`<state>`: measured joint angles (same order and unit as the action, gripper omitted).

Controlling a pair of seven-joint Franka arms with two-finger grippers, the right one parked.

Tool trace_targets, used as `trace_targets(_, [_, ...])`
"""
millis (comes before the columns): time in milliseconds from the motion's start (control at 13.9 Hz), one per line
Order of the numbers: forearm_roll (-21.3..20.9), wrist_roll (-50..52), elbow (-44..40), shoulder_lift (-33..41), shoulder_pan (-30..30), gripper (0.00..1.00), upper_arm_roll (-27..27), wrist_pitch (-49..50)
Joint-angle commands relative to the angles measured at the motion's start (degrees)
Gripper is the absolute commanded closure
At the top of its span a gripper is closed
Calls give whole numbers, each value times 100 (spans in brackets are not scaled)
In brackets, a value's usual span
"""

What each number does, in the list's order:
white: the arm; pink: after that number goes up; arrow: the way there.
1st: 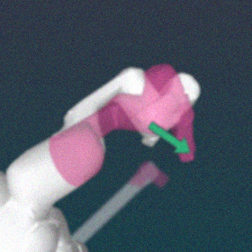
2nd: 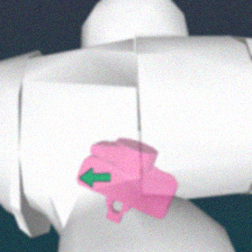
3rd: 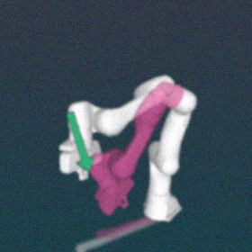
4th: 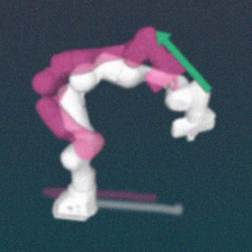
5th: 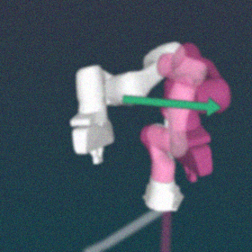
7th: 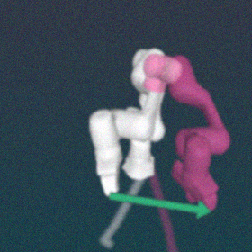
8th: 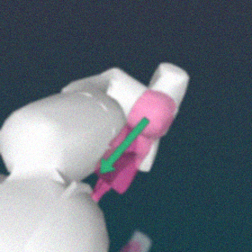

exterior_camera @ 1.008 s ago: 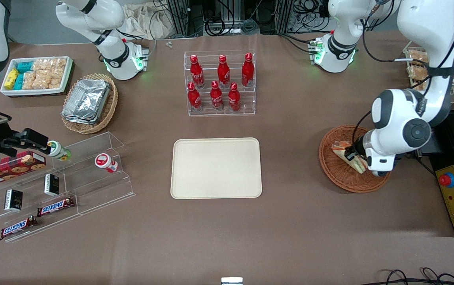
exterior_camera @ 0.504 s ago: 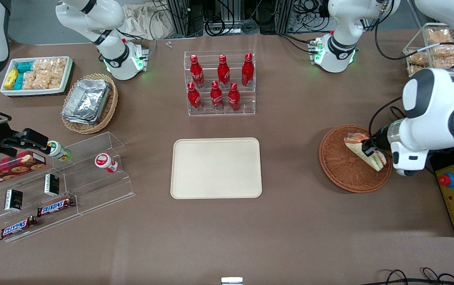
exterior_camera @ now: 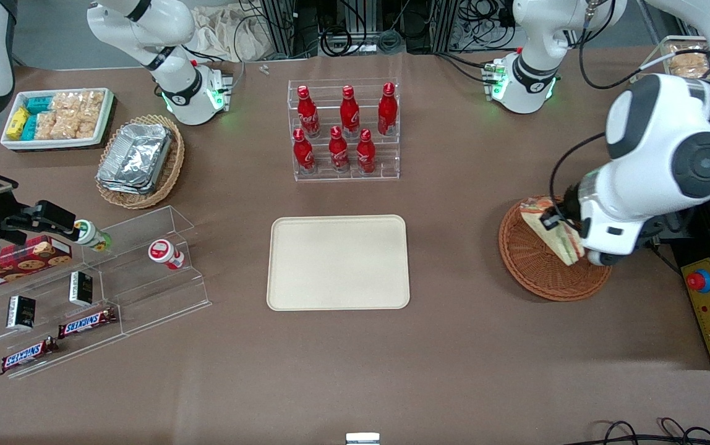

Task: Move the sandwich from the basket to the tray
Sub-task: 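Carry the sandwich with the left gripper over the cream tray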

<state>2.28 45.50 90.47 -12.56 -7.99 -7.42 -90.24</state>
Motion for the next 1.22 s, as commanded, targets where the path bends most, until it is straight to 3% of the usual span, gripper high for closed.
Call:
trace_targets(0, [-8,223,-425,-89,-508,100,-92,217])
trace_targets(360, [44,109,-653,-562,-1291,100,-136,51])
trace_targets(1152, [132,-830,-944,-2461,-2118,100,-452,-2321])
